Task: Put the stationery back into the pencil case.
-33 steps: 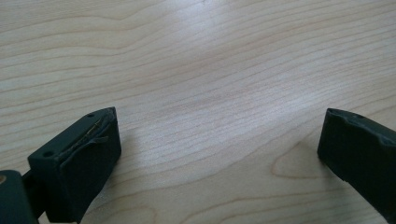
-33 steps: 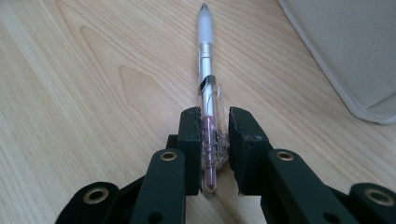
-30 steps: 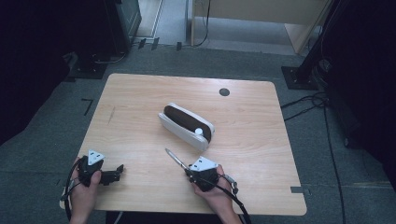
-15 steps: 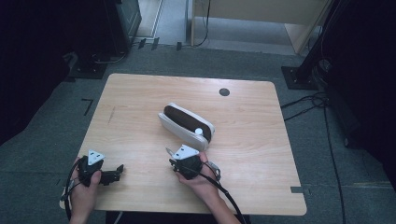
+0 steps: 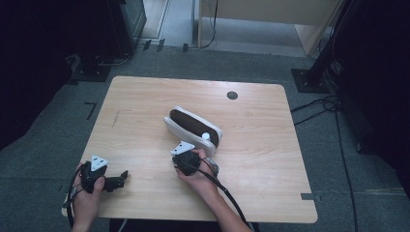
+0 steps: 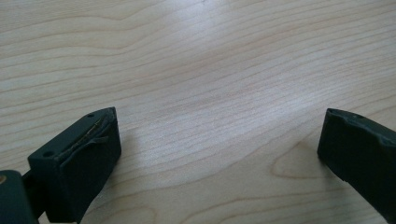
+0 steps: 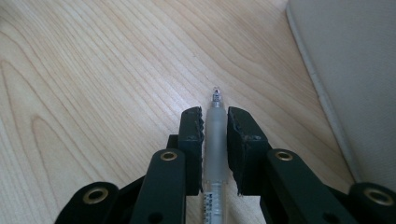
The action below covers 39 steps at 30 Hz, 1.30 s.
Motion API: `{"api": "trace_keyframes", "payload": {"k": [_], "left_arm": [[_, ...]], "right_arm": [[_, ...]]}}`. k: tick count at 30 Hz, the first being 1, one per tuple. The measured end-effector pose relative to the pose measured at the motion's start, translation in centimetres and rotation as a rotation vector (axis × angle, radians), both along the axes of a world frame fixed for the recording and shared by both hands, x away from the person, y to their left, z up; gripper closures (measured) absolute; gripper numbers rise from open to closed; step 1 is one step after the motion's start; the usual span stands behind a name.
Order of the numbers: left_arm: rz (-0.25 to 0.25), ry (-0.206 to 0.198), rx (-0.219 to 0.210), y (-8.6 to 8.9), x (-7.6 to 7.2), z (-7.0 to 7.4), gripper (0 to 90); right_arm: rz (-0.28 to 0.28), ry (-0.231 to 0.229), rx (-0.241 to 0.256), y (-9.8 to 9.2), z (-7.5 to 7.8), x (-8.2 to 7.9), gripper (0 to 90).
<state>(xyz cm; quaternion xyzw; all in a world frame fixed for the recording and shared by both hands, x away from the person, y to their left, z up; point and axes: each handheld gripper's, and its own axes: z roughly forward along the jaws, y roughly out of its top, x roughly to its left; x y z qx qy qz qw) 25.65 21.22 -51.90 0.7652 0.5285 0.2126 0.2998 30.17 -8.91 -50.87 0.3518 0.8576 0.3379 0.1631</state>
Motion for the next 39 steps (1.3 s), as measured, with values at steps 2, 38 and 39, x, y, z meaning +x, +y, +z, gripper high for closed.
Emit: {"api": "trace_keyframes", "payload": {"k": [2,38,39], "left_arm": [[0.0,0.0,0.0,0.0,0.0,0.0,0.0],[0.0,0.0,0.0,0.0,0.0,0.0,0.0],[0.0,0.0,0.0,0.0,0.0,0.0,0.0]], "right_arm": [[0.001,0.007,0.005,0.1,-0.1,0.1,77.5],[-0.027,-0.1,0.175,-3.2,5.0,-1.4,81.4],[-0.026,-0.11,0.179,-3.5,5.3,-1.4,81.4]]}}
